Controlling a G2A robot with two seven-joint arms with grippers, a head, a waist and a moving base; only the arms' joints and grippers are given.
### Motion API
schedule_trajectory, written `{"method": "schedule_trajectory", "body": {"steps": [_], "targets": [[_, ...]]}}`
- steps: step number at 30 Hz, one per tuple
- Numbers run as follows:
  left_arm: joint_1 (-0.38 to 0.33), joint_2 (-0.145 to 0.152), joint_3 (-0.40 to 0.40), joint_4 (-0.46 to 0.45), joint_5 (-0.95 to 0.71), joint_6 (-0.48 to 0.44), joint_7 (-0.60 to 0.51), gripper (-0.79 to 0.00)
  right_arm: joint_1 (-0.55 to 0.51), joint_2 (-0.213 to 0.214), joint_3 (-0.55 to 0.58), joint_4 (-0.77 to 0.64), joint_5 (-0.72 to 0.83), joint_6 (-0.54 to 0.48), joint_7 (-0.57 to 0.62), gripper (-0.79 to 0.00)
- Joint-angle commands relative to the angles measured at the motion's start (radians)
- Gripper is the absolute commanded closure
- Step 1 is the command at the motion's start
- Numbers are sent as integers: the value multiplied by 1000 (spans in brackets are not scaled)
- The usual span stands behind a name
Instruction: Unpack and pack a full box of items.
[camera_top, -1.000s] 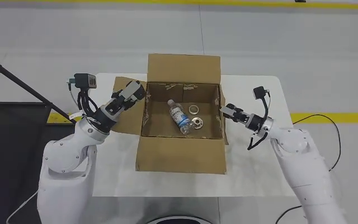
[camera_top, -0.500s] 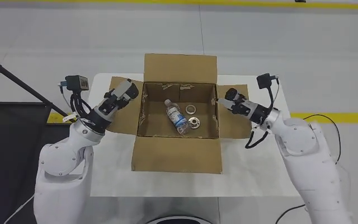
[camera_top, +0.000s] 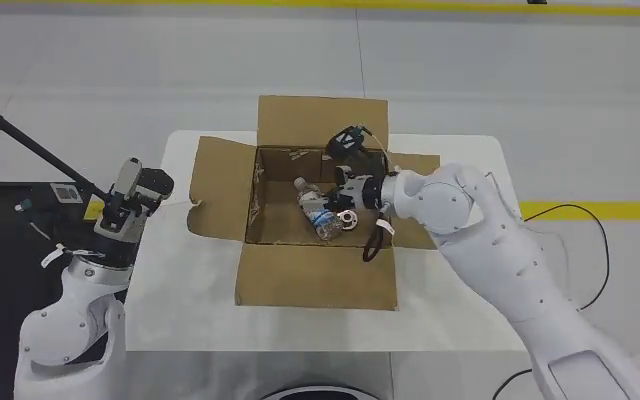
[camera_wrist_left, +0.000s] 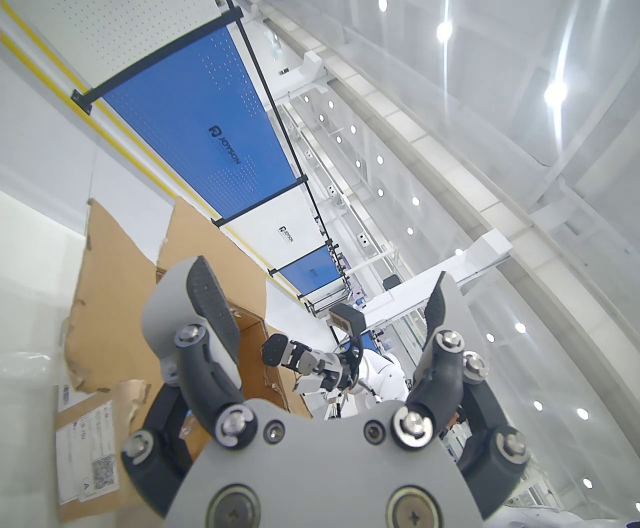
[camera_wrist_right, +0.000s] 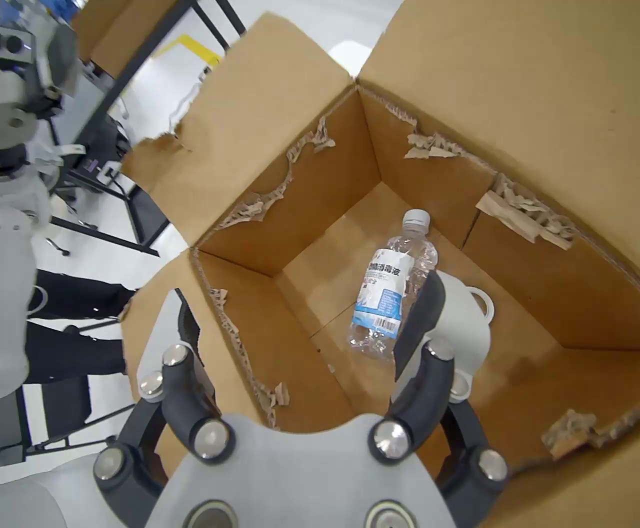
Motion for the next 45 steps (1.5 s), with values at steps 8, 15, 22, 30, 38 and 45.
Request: {"method": "schedule_trajectory", "body": {"steps": [8,15,22,30,38,45], "targets": [[54,-3,-6,10,-90,-45,60,-785,116,-120,-248,223,-140,58,-39,-785],[54,-3,-6,10,-90,-45,60,-785,162,-201,-349,368,-227,93,-28,-785],[54,-3,-6,10,-90,-45,60,-785,179,-259,-395,447,-301,113,-28,-785],[54,-3,-6,10,-90,-45,60,-785,182,-300,-404,514,-361,101,-54,-314],[54,-3,-6,10,-90,-45,60,-785,181,-321,-382,542,-389,90,-58,0],[54,-3,-6,10,-90,-45,60,-785,173,-304,-295,500,-308,-6,-52,0]]}}
